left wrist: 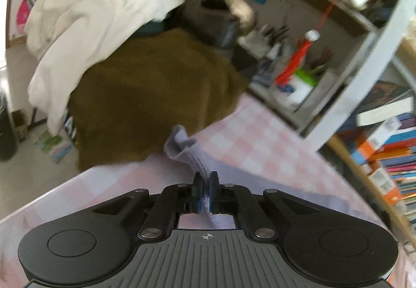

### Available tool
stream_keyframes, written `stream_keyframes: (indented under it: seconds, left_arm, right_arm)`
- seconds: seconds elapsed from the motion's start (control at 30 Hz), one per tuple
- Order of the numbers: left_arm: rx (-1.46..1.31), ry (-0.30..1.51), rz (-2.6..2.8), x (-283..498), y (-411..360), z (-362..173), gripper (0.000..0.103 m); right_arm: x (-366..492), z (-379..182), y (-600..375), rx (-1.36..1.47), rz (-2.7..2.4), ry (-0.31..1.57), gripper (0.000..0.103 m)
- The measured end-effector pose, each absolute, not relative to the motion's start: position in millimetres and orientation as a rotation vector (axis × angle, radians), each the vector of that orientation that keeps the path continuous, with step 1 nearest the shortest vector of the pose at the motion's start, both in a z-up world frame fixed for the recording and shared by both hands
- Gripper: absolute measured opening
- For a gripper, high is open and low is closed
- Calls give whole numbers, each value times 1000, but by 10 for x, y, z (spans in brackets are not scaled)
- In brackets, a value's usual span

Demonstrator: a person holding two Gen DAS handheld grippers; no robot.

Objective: Fold clothes
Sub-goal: 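Grasp the lavender sleeve cuff with the left tool, then lift the lavender sleeve and lay it across the sweater chest with the left tool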

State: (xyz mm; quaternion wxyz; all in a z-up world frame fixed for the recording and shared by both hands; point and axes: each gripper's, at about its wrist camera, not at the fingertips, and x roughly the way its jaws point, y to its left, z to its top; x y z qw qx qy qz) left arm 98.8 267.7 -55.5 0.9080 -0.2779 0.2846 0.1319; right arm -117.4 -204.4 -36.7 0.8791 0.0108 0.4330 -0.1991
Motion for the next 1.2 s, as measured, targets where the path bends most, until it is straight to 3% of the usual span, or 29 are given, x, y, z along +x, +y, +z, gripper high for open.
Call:
stream_keyframes:
  seconds: [0.57, 0.93, 1.2]
  left_arm:
    - [-503, 396, 100, 697, 1671, 354, 2]
    - [-425, 340, 75, 1186, 389, 684, 2]
    - [-324, 381, -57, 1454, -708, 610, 2]
  right_arm:
    - [-820, -389, -2417, -7, -179, 849, 99]
    - [-612, -416, -3018, 44, 22, 830, 99]
    - [-604, -425, -3345, 64, 80, 840, 99]
